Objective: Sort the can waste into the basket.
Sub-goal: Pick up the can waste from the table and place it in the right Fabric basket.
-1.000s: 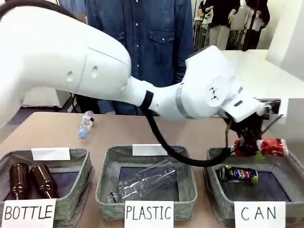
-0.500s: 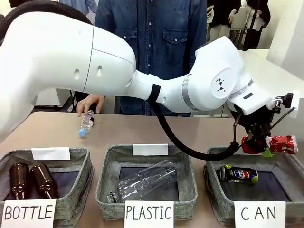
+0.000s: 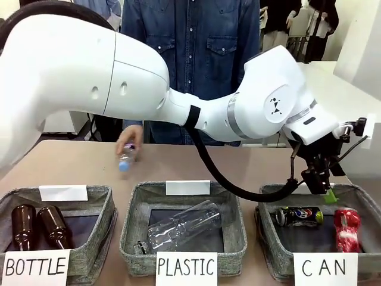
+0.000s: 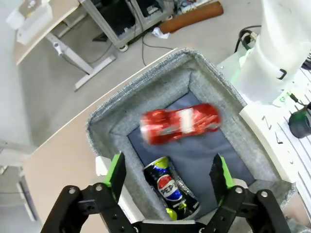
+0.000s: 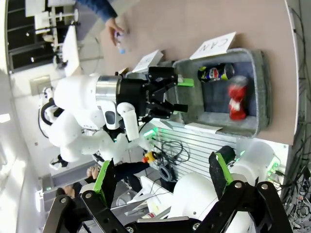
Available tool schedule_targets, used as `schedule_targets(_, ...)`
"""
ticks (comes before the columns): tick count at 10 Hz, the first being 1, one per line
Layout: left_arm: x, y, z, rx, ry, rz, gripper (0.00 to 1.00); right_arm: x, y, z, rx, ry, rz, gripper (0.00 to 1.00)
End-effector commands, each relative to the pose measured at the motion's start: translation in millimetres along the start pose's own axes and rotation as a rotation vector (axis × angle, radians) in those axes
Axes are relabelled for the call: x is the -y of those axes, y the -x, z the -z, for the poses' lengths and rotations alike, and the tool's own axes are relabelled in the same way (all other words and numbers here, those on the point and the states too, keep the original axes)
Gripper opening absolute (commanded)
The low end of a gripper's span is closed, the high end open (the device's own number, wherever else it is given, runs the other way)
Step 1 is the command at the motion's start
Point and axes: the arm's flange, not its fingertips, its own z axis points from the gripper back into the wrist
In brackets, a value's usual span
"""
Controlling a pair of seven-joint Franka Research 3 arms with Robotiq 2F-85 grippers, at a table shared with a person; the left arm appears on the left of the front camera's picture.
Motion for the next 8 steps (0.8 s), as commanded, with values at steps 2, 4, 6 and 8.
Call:
schedule_targets(2,6,4,-11,0.024,0.043,-0.001,1.00,-5,-2,0,0.000,-0.016,0.016,1.00)
schedule_targets(4,8,7,-20,0.004,0.201,-0.020,1.00,-5,-2,0,0.000,-0.016,0.016,1.00)
schedule_targets(6,40,-3,-50,0.024,0.322,0.034,1.00,-5,-2,0,0.000,-0.016,0.016,1.00)
schedule_targets(8,109,5,-115,-0.048,0.379,0.049,1.00,-5,-2,0,0.000,-0.016,0.016,1.00)
